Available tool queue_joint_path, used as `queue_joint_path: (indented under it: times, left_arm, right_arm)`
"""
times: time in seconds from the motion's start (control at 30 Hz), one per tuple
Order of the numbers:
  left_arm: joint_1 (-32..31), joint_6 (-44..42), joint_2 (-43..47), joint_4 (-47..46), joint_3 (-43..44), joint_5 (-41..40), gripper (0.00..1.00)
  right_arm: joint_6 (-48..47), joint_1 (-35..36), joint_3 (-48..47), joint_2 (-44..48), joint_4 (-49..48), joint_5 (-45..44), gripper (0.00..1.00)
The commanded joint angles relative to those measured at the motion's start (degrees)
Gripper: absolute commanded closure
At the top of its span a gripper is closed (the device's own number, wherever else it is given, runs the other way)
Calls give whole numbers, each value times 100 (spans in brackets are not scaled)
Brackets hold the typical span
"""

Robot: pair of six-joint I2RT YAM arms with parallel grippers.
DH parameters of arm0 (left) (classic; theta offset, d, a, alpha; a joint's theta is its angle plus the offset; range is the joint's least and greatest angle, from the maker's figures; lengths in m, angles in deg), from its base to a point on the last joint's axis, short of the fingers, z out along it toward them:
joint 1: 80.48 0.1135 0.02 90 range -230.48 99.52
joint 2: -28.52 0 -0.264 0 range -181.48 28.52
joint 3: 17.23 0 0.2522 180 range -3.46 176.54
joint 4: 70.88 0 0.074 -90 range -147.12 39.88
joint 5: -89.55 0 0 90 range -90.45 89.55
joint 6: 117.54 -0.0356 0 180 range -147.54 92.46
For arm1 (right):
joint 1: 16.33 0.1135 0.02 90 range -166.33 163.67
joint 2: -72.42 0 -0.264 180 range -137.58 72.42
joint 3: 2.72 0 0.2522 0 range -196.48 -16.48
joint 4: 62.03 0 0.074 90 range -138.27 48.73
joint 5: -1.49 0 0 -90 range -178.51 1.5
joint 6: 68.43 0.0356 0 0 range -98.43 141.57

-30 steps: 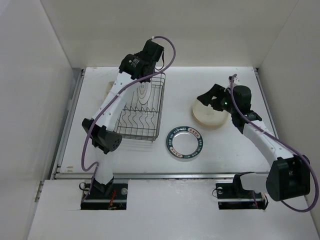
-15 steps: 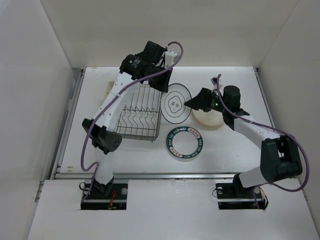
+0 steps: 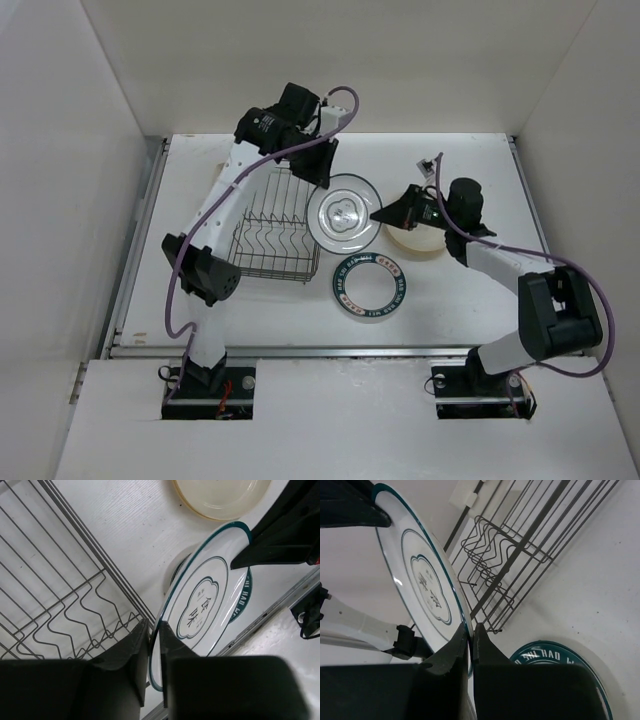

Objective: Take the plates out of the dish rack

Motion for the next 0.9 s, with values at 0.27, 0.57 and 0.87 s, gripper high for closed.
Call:
queue_joint_path:
  times: [0.27, 0.57, 0.87]
  left_arm:
    - [-211, 89, 132, -86, -134, -1485, 0]
    - [-211, 256, -53, -192, 183, -3761, 0]
    - [-264, 256, -53, -192, 68, -3843, 0]
  right_arm:
    - [-511, -398, 532, 1359, 1914, -405, 100]
    - [-1117, -539, 849, 2371, 4853, -1733, 100]
    - [-1038, -539, 1254, 1748, 4759, -2189, 85]
